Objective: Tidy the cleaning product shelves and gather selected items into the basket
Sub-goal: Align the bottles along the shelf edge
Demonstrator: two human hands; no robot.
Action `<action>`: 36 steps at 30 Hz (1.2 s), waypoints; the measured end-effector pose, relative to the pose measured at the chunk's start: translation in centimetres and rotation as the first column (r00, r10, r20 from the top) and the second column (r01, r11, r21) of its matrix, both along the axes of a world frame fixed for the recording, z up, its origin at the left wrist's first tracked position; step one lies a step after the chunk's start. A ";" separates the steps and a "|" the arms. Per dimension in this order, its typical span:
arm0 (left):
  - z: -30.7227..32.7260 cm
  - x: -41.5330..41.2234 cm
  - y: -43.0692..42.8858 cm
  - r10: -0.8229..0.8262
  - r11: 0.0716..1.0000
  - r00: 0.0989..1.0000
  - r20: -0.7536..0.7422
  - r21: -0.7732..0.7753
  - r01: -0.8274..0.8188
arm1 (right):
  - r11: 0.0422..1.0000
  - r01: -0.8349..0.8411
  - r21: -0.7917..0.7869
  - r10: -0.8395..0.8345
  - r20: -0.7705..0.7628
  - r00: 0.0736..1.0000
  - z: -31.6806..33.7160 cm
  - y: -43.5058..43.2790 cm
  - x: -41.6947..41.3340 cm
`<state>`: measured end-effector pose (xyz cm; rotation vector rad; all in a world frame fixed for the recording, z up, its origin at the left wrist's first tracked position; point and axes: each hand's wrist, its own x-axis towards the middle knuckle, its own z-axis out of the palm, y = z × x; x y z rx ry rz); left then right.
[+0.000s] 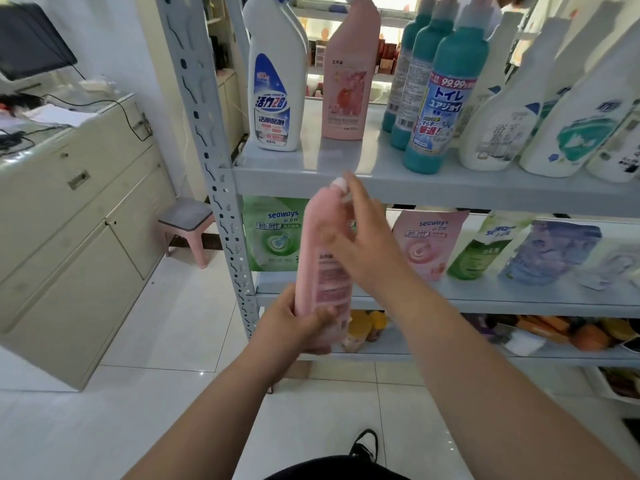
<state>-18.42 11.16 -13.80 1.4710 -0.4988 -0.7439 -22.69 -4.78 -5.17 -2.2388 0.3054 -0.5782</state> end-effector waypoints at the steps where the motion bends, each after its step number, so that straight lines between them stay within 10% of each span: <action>1: 0.2 0.0 -0.4 0.056 0.998 0.995 0.080 0.009 -0.057 | 0.994 -0.003 0.105 0.006 -0.034 0.999 -0.8 0.8 0.0; 5: 1.2 0.0 -1.4 0.049 0.998 0.969 0.241 -0.061 -0.035 | 0.918 -0.009 0.398 -0.018 0.063 0.998 -2.3 1.6 0.5; 11: 4.6 1.4 -2.7 0.098 0.977 0.992 -0.073 -0.180 -0.110 | 0.860 -0.111 0.498 0.031 0.167 0.986 -0.5 -1.1 0.9; 20: 8.9 5.4 -7.7 0.232 0.969 0.871 0.434 -0.185 -0.166 | 0.901 0.038 0.432 -0.155 0.239 0.959 2.4 -3.7 4.8; 25: 12.3 9.8 -9.1 0.095 0.993 0.729 0.678 -0.116 -0.020 | 0.936 0.086 0.340 -0.205 0.330 0.922 5.9 -7.0 8.5; 32: 12.2 17.5 -10.1 -0.128 0.856 0.350 0.928 0.281 -0.433 | 0.959 0.156 0.236 -0.233 0.347 0.909 6.4 -10.6 13.1; 36: 10.3 18.3 -10.6 -0.162 0.815 0.090 0.983 0.185 -0.549 | 0.956 0.191 0.222 -0.261 0.349 0.900 5.9 -11.9 15.1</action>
